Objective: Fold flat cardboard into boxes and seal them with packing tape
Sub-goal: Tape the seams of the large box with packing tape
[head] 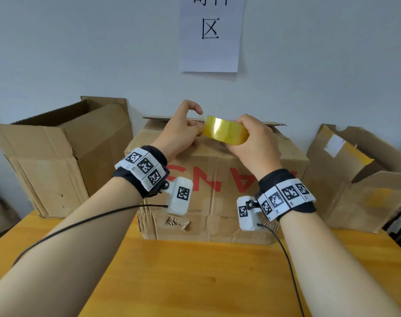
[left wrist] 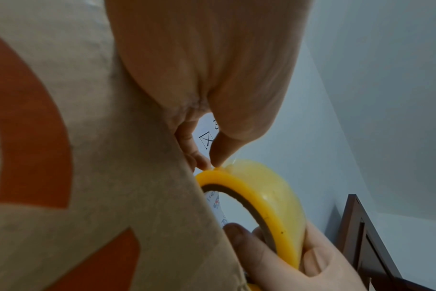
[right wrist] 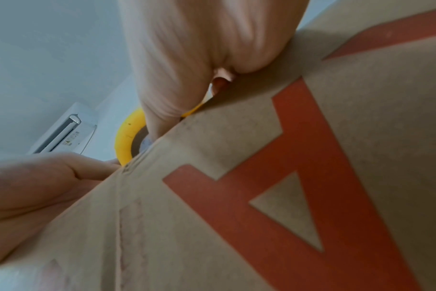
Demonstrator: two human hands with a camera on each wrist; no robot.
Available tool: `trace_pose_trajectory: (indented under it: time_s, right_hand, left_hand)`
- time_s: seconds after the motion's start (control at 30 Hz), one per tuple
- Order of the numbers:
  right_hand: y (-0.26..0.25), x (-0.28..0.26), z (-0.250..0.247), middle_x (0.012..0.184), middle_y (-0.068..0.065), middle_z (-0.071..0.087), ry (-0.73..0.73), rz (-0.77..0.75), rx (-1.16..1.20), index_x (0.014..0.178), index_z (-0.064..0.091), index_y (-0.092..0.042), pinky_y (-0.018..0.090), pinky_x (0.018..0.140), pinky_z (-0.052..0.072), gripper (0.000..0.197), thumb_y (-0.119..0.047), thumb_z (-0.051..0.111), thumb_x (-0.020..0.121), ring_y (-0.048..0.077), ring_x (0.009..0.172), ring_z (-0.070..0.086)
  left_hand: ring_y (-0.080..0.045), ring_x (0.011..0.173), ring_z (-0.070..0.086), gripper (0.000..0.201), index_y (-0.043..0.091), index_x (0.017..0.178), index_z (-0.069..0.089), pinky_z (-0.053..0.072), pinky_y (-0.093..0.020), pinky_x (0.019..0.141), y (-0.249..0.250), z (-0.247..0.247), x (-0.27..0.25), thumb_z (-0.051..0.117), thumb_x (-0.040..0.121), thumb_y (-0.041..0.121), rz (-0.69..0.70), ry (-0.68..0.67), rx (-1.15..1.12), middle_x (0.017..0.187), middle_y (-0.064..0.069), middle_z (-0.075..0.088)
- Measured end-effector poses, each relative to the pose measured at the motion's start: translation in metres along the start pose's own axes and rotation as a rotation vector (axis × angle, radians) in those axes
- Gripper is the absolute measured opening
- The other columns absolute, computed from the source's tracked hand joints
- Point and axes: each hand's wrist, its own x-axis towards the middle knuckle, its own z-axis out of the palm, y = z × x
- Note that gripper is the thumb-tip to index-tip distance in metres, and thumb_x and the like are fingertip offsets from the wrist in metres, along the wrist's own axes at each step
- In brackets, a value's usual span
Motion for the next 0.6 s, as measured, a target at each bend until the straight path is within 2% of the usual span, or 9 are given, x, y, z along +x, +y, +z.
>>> trace_pose_trajectory:
  time_s: [0.17, 0.37, 0.5, 0.6]
  right_hand:
    - [0.003, 0.0, -0.0006, 0.077, -0.012, 0.058, 0.011, -0.001, 0.02, 0.085, 0.056, -0.023, 0.02, 0.056, 0.034, 0.03, -0.039, 0.081, 0.078, 0.009, 0.069, 0.052]
    - [0.004, -0.001, -0.001, 0.076, -0.012, 0.056, 0.014, 0.009, 0.032, 0.084, 0.054, -0.024, 0.024, 0.056, 0.034, 0.032, -0.039, 0.081, 0.077, 0.01, 0.068, 0.052]
    - [0.0044, -0.0011, -0.0022, 0.076, -0.012, 0.057, 0.007, 0.002, 0.039, 0.084, 0.054, -0.024, 0.024, 0.056, 0.034, 0.032, -0.039, 0.081, 0.078, 0.01, 0.069, 0.053]
    - [0.0041, -0.0013, -0.0015, 0.077, -0.011, 0.059, 0.001, 0.004, 0.032, 0.085, 0.055, -0.023, 0.025, 0.056, 0.034, 0.032, -0.039, 0.081, 0.077, 0.011, 0.07, 0.053]
  left_hand:
    - [-0.02, 0.078, 0.056, 0.022, 0.028, 0.108, 0.048, 0.044, -0.033, 0.073, -0.001, -0.0017, 0.0005, 0.057, 0.096, 0.011, -0.015, -0.029, -0.01, 0.082, -0.005, 0.062]
    - [-0.02, 0.081, 0.058, 0.025, 0.036, 0.1, 0.049, 0.046, -0.035, 0.076, -0.0023, -0.002, 0.0018, 0.057, 0.094, 0.014, -0.024, -0.044, -0.002, 0.083, -0.005, 0.065]
    - [-0.018, 0.079, 0.061, 0.027, 0.037, 0.1, 0.049, 0.047, -0.037, 0.08, -0.0023, -0.0032, 0.0023, 0.057, 0.093, 0.012, -0.022, -0.058, -0.017, 0.075, 0.003, 0.065]
    - [-0.019, 0.079, 0.059, 0.028, 0.036, 0.1, 0.047, 0.047, -0.037, 0.08, -0.0011, -0.0029, 0.0018, 0.055, 0.094, 0.009, -0.022, -0.069, -0.026, 0.078, 0.001, 0.063]
